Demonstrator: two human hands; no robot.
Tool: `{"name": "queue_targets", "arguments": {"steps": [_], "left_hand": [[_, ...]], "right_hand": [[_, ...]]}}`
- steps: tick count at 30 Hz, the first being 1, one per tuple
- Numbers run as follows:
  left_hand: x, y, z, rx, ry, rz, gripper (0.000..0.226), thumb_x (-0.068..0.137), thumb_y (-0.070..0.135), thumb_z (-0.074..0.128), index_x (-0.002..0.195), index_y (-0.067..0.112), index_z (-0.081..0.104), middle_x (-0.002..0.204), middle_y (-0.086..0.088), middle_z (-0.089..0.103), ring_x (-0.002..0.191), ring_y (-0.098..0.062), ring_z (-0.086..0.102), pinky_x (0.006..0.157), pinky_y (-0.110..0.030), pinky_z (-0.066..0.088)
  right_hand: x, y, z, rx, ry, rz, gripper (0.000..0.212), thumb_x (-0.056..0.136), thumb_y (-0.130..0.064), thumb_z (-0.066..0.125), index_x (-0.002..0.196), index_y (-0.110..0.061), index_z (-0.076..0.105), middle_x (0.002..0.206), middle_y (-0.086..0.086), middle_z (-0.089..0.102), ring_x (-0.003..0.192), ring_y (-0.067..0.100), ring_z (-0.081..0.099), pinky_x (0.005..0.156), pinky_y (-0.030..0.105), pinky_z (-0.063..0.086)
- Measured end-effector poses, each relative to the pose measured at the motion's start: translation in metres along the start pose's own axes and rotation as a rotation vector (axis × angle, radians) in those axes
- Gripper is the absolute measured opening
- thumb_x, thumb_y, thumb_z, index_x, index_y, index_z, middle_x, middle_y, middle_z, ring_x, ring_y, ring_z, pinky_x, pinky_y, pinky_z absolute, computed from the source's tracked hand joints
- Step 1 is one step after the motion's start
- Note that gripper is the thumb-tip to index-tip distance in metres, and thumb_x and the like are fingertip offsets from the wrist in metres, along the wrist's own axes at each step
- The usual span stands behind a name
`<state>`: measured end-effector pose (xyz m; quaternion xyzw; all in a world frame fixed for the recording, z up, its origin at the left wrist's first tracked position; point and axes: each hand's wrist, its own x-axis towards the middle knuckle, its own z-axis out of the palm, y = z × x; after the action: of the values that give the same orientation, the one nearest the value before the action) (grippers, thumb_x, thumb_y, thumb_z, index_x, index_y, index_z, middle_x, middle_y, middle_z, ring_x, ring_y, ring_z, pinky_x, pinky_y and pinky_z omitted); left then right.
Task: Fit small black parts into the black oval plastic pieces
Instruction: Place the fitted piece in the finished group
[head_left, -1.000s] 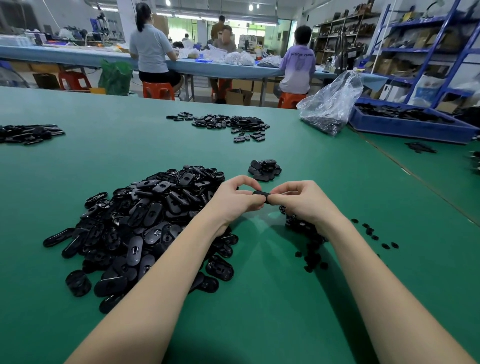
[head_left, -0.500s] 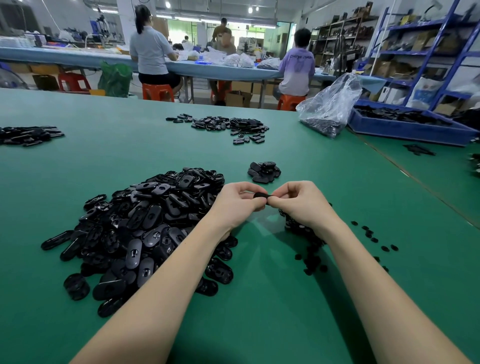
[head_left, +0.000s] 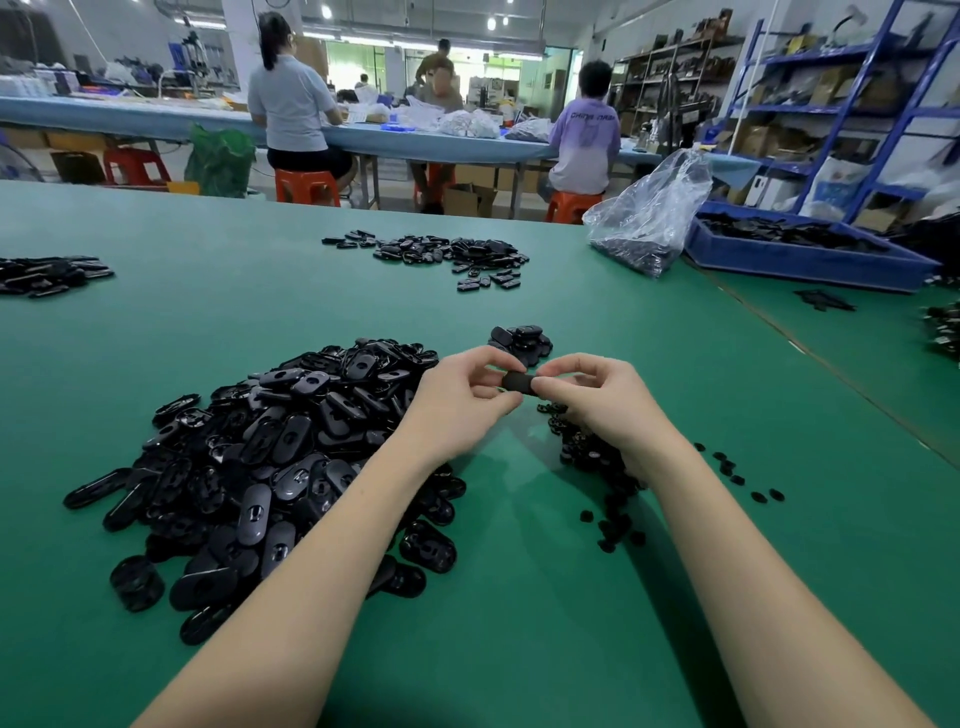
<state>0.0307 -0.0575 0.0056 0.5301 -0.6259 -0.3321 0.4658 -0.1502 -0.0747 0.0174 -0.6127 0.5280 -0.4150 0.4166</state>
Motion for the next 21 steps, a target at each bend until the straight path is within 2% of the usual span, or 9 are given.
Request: {"name": "queue_targets", "arguments": {"steps": [3,5,7,10,13,16,19,21], "left_hand": [[-0.001,-0.002,0.002,0.199,0.028,0.097,0.017,0.083,0.017,0.077,0.096,0.028,0.075,0.088,0.016,0.07,0.07,-0.004,0.065,0.068,-0.006,0.046],[-0.001,-0.005,0.002,0.304,0.02,0.132,0.017,0.084,0.019,0.078,0.098,0.027,0.076,0.086,0.02,0.065,0.071,-0.002,0.063,0.068,-0.005,0.043],[0.0,-0.008,0.003,0.359,-0.003,0.129,0.017,0.084,0.022,0.077,0.098,0.03,0.076,0.085,0.021,0.067,0.068,-0.002,0.062,0.068,-0.008,0.043],[0.007,-0.01,0.006,0.419,0.007,0.103,0.014,0.081,0.034,0.077,0.095,0.037,0.075,0.085,0.024,0.07,0.063,-0.001,0.061,0.075,-0.024,0.052],[0.026,-0.008,0.01,0.379,0.127,0.0,0.014,0.077,0.044,0.08,0.089,0.039,0.076,0.082,0.02,0.071,0.076,-0.003,0.064,0.085,-0.032,0.056],[0.056,-0.004,0.015,0.376,0.207,-0.149,0.021,0.075,0.051,0.08,0.09,0.036,0.077,0.09,0.017,0.073,0.097,-0.01,0.068,0.092,-0.034,0.054],[0.091,0.002,0.02,0.449,0.245,-0.197,0.023,0.078,0.052,0.077,0.093,0.035,0.075,0.103,0.011,0.074,0.106,-0.015,0.065,0.093,-0.034,0.052],[0.112,0.006,0.022,0.472,0.254,-0.197,0.023,0.08,0.052,0.076,0.095,0.034,0.075,0.106,0.01,0.074,0.106,-0.017,0.065,0.088,-0.032,0.05]], "right_hand": [[0.0,-0.001,-0.001,-0.042,-0.006,0.034,0.007,0.087,-0.027,0.079,0.091,-0.022,0.076,0.067,-0.01,0.063,0.048,0.001,0.048,0.062,0.023,0.041],[-0.001,0.0,-0.001,-0.099,0.001,0.05,0.007,0.088,-0.03,0.077,0.09,-0.024,0.075,0.067,-0.012,0.068,0.047,0.001,0.051,0.058,0.021,0.042],[-0.001,0.0,-0.001,-0.136,-0.014,0.062,0.008,0.088,-0.032,0.076,0.091,-0.024,0.074,0.07,-0.011,0.072,0.047,0.004,0.055,0.05,0.017,0.042],[0.001,0.0,-0.004,-0.204,-0.01,0.049,0.009,0.089,-0.034,0.074,0.094,-0.028,0.071,0.077,-0.009,0.076,0.052,0.006,0.064,0.05,0.017,0.042],[0.003,-0.003,-0.011,-0.192,0.02,0.031,0.012,0.088,-0.035,0.073,0.099,-0.031,0.07,0.086,-0.01,0.076,0.055,0.005,0.069,0.051,0.014,0.044],[0.004,-0.003,-0.017,-0.156,0.04,0.035,0.01,0.088,-0.033,0.073,0.097,-0.03,0.071,0.089,-0.006,0.077,0.054,0.005,0.068,0.06,0.021,0.046],[0.003,-0.001,-0.02,-0.135,0.024,0.057,0.01,0.088,-0.032,0.072,0.097,-0.029,0.072,0.092,-0.005,0.078,0.055,0.005,0.067,0.062,0.023,0.045],[0.004,0.0,-0.02,-0.128,0.006,0.069,0.011,0.088,-0.032,0.071,0.097,-0.028,0.072,0.093,-0.004,0.078,0.056,0.005,0.068,0.064,0.024,0.046]]}}
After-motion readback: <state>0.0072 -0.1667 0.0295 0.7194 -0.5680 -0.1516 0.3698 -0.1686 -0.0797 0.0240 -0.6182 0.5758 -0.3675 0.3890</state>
